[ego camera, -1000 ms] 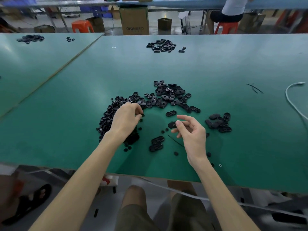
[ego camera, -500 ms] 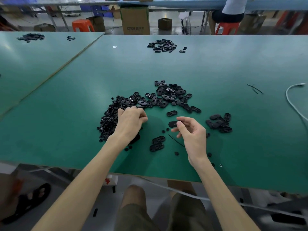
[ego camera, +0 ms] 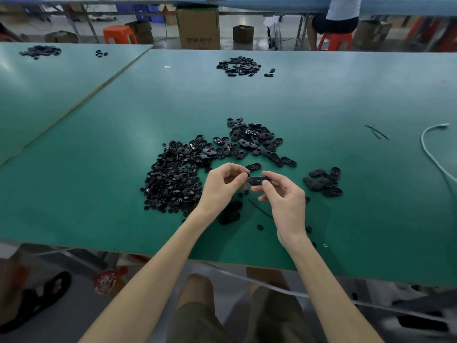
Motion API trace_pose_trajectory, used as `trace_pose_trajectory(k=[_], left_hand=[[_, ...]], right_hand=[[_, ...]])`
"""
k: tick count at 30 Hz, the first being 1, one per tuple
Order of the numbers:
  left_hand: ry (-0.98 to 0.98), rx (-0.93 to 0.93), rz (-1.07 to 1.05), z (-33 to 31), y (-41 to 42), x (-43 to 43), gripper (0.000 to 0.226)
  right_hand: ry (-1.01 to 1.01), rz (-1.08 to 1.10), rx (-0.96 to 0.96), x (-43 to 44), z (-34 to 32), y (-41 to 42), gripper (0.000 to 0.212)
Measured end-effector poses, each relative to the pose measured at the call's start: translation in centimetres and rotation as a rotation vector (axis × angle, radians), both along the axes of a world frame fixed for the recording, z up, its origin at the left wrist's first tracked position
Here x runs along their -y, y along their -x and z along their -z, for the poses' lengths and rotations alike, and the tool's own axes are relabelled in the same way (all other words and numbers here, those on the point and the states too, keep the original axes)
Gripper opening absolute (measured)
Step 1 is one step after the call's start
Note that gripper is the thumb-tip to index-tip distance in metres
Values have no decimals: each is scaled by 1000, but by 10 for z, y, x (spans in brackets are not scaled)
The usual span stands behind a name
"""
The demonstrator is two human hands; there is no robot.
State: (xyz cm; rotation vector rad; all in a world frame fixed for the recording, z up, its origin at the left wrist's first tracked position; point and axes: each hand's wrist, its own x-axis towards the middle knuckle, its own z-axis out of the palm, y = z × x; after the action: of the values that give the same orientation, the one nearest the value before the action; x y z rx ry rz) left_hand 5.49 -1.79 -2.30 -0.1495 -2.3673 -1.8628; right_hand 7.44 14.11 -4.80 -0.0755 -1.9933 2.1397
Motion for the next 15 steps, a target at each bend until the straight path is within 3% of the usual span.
trace_pose_trajectory(k=[5, 15], left_hand=[[-100, -28, 9, 7, -3, 2, 8], [-112, -52, 78, 9, -4, 2, 7]], right_hand=[[-1, -2, -5, -1, 1, 0, 17], [70, -6, -9, -2, -1, -2, 17]])
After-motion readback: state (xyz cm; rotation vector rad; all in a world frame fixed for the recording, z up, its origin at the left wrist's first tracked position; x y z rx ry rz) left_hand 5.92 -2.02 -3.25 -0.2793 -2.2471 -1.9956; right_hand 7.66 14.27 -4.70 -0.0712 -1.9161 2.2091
